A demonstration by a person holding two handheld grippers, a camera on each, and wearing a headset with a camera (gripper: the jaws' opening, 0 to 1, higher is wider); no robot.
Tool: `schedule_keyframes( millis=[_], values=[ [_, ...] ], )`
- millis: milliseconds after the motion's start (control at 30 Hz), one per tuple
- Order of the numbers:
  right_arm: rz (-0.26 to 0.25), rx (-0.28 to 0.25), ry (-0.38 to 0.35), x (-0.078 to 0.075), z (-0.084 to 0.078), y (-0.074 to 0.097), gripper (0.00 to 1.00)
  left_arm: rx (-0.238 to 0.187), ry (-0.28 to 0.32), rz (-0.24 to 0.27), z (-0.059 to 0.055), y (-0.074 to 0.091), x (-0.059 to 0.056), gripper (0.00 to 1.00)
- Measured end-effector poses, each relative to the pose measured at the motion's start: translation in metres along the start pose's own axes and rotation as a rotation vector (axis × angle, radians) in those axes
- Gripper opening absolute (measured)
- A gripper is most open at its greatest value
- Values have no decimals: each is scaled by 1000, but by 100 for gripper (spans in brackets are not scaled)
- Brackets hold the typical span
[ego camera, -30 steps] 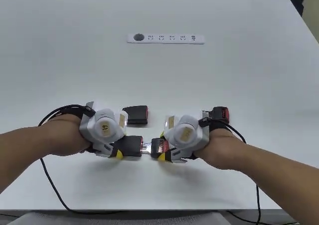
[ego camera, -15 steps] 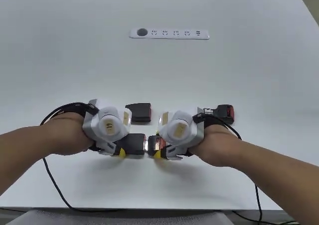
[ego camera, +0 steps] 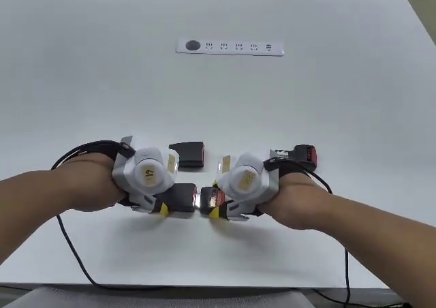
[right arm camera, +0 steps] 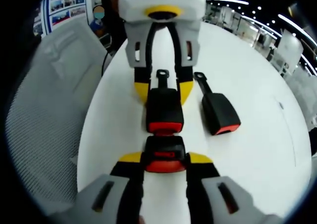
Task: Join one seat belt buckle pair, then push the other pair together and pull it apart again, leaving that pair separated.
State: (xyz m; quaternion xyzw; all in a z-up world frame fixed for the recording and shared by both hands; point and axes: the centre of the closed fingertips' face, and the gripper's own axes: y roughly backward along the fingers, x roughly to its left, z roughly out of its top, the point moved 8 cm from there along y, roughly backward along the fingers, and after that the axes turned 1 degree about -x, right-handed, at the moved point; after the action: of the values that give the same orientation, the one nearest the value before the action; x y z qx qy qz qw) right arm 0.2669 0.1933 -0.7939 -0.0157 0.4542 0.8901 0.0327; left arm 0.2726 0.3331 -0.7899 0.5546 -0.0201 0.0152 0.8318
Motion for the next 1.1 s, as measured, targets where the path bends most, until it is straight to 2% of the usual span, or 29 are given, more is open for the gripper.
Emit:
schedule_keyframes(
  millis=[133, 433, 633, 933, 1100],
  values=[
    [5, -5, -2, -1, 0, 1, 31, -15, 2, -4, -2, 0, 1, 30],
    [-8, 6, 4, 2, 3, 3, 31, 5, -12, -19, -1, 3, 2, 31],
    [-9, 15, 2, 5, 5, 3, 32, 13, -16, -11, 0, 4, -1, 31],
    [-6, 20, -12, 6, 4, 2, 32, 37, -33, 2, 2, 4, -4, 32],
    [1, 22, -15, 8, 4, 3, 33, 71, -42, 12, 5, 3, -6, 32]
  ],
)
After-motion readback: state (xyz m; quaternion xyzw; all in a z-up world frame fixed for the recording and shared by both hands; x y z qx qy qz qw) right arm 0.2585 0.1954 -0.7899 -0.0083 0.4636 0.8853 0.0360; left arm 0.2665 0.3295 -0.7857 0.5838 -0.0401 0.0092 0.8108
